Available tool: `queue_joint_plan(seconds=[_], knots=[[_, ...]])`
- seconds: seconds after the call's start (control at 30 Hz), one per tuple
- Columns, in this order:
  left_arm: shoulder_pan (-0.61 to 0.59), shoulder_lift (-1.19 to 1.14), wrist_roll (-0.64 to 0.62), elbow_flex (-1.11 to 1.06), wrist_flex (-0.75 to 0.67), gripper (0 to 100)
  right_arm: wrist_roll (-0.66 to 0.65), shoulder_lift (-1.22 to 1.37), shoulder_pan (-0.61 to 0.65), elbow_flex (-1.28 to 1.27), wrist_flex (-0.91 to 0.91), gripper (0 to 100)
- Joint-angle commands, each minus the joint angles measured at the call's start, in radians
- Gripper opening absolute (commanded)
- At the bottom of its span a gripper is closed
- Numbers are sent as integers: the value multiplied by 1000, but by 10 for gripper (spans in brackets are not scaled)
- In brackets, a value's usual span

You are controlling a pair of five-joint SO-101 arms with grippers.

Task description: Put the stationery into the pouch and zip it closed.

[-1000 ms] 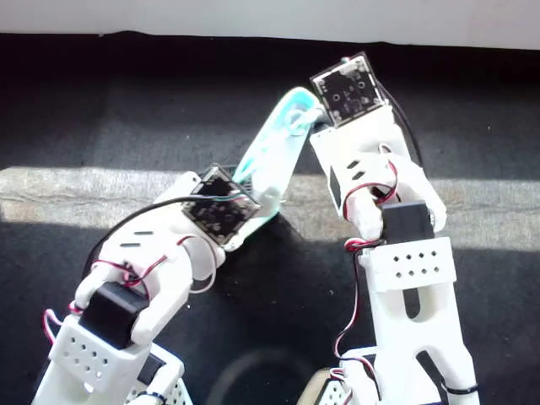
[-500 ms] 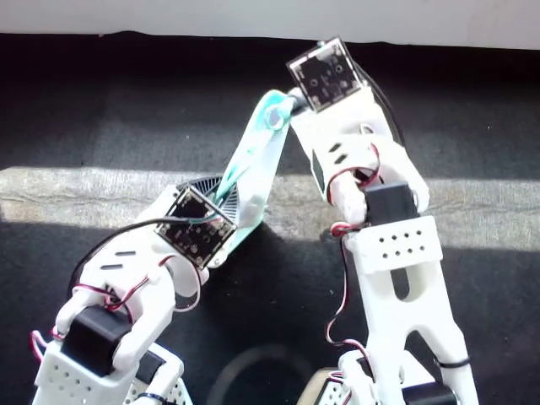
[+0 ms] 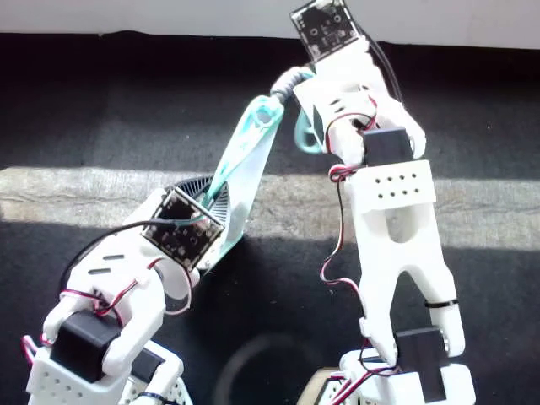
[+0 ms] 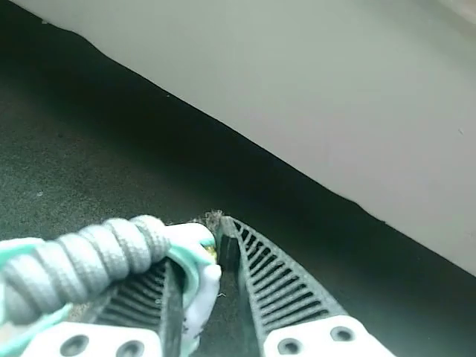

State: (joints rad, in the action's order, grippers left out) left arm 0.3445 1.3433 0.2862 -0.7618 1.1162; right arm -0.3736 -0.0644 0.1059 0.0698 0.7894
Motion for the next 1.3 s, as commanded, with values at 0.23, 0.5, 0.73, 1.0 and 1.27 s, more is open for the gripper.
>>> queue_joint_plan(seconds=[0.23,0.5,0.73,1.0,1.27], knots=[[-7,44,-9,31,60,10,64,151,-147,61,70,7],[-48,45,-9,90,60,10,68,308,-131,61,94,7],[-77,45,-9,97,63,10,72,437,-170,62,22,7],[-77,44,-9,94,61,10,103,463,-231,71,71,7],[-76,38,-9,61,58,10,121,147,-147,65,320,44]])
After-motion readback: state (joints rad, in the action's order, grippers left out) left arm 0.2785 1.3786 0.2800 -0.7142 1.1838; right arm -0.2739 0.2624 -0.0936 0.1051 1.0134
